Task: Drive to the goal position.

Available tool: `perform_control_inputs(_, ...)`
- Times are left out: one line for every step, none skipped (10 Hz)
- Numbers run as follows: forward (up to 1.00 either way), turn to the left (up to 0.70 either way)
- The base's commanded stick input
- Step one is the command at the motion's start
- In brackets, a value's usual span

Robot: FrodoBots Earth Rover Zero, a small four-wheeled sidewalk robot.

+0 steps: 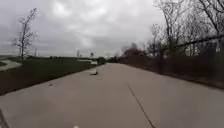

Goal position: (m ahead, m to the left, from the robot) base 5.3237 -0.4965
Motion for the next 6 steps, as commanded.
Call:
perform_control_inputs(1.0,0.0)
perform_control_inputs(1.0,0.05)
perform_control_inputs(1.0,0.05)
perform_control_inputs(1.0,0.0)
perform_control_inputs(1.0,0.0)
perform_control_inputs(1.0,0.0)
